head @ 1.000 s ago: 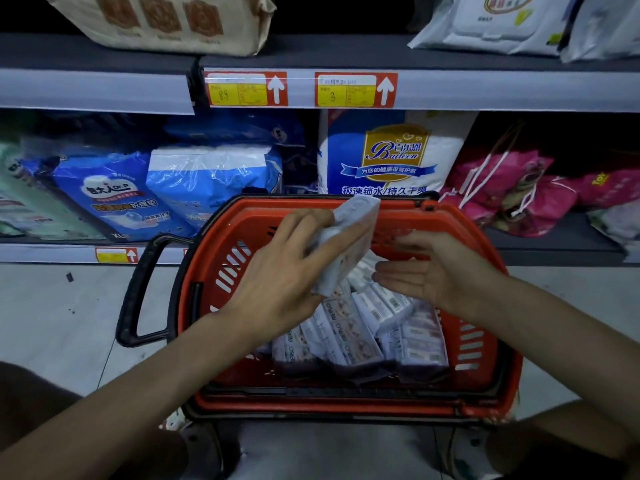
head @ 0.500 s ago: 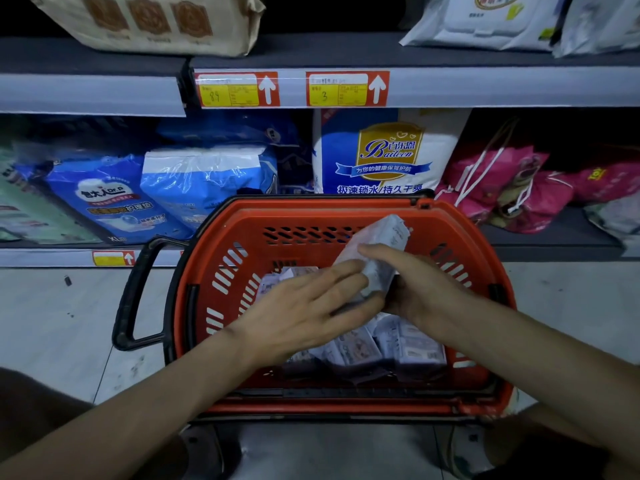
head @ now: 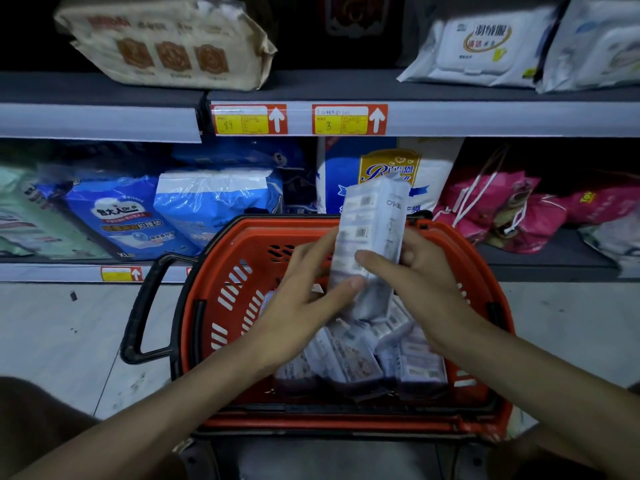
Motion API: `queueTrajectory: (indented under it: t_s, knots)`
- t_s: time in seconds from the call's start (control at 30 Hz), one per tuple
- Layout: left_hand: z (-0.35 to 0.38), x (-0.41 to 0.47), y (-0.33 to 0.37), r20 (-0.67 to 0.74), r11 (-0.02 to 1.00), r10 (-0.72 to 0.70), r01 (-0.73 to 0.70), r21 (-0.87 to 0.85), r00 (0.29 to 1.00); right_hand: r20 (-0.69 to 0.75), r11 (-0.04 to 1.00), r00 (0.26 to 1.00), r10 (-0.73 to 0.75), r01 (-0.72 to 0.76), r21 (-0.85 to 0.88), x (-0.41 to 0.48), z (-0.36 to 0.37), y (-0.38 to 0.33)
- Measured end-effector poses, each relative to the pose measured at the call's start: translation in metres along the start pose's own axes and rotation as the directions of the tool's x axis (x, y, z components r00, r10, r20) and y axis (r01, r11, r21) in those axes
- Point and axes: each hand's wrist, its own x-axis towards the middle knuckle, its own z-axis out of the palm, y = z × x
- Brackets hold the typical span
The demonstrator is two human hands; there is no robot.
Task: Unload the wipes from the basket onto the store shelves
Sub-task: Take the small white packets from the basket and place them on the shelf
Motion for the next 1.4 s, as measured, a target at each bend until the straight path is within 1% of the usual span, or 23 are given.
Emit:
queueTrajectory:
  t_s: [0.1, 0.17, 0.27, 0.33, 0.4, 0.5, 0.63, 0.77, 0.83, 0.9, 0.97, 1.07, 1.1, 1.13, 1.2, 1.27, 1.33, 1.4]
  knots:
    - [-0.002, 0.0, 0.004, -0.08, 0.997, -0.017, 0.012, -0.07, 0.997, 0.108, 0.994, 0.988, -0.106, 0.106, 0.006, -0.009, 0.007, -0.008]
    - [-0.009, 0.001, 0.009, -0.128, 0.986, -0.031, 0.009, -0.169, 0.991, 0.172, 0.989, 0.974, -0.148, 0.151, -0.003, -0.016, 0.011, -0.013]
    - [-0.024, -0.002, 0.022, -0.147, 0.956, -0.042, -0.003, -0.294, 0.988, 0.252, 0.971, 0.946, -0.203, 0.228, -0.074, -0.026, 0.013, -0.019]
    - [-0.033, -0.004, 0.03, -0.142, 0.937, -0.051, -0.001, -0.35, 0.989, 0.283, 0.939, 0.926, -0.251, 0.304, -0.159, -0.033, 0.014, -0.024]
    - [-0.04, -0.006, 0.04, -0.158, 0.921, -0.049, -0.017, -0.389, 0.986, 0.305, 0.905, 0.903, -0.302, 0.372, -0.205, -0.039, 0.016, -0.032]
    - [-0.048, -0.012, 0.06, -0.183, 0.919, -0.028, -0.047, -0.392, 0.983, 0.328, 0.849, 0.868, -0.371, 0.461, -0.259, -0.046, 0.02, -0.042]
    - [-0.058, -0.019, 0.087, -0.222, 0.928, 0.037, -0.116, -0.355, 0.974, 0.321, 0.771, 0.831, -0.454, 0.547, -0.327, -0.048, 0.025, -0.062]
    - [-0.066, -0.019, 0.119, -0.294, 0.928, 0.102, -0.197, -0.315, 0.95, 0.267, 0.751, 0.811, -0.521, 0.584, -0.309, -0.045, 0.032, -0.094]
    - [-0.069, -0.019, 0.136, -0.304, 0.917, 0.164, -0.259, -0.305, 0.938, 0.237, 0.75, 0.799, -0.552, 0.6, -0.277, -0.042, 0.034, -0.112]
    - [-0.074, -0.014, 0.155, -0.336, 0.923, 0.162, -0.263, -0.28, 0.928, 0.205, 0.742, 0.781, -0.589, 0.624, -0.244, -0.038, 0.036, -0.129]
    - [-0.083, -0.003, 0.176, -0.364, 0.947, 0.138, -0.23, -0.222, 0.921, 0.179, 0.733, 0.762, -0.622, 0.647, -0.211, -0.032, 0.037, -0.146]
    - [-0.103, 0.013, 0.193, -0.318, 0.944, 0.223, -0.286, -0.166, 0.921, 0.156, 0.734, 0.753, -0.639, 0.658, -0.168, -0.023, 0.038, -0.177]
    - [-0.107, 0.017, 0.204, -0.311, 0.941, 0.231, -0.294, -0.17, 0.922, 0.15, 0.734, 0.747, -0.648, 0.665, -0.14, -0.02, 0.038, -0.188]
    - [-0.11, 0.018, 0.216, -0.296, 0.936, 0.249, -0.308, -0.172, 0.922, 0.141, 0.725, 0.733, -0.665, 0.679, -0.114, -0.016, 0.038, -0.2]
    - [-0.115, 0.013, 0.238, -0.223, 0.918, 0.342, -0.375, -0.128, 0.913, 0.135, 0.687, 0.695, -0.707, 0.719, -0.106, -0.009, 0.04, -0.224]
    - [-0.124, 0.02, 0.257, -0.155, 0.9, 0.427, -0.435, -0.019, 0.891, 0.14, 0.652, 0.659, -0.739, 0.752, -0.097, -0.001, 0.042, -0.249]
    - [-0.137, 0.028, 0.275, -0.113, 0.885, 0.464, -0.458, 0.08, 0.878, 0.14, 0.634, 0.637, -0.758, 0.77, -0.074, 0.011, 0.044, -0.27]
    - [-0.148, 0.038, 0.291, -0.091, 0.855, 0.503, -0.479, 0.196, 0.86, 0.13, 0.618, 0.625, -0.77, 0.781, -0.092, 0.026, 0.048, -0.289]
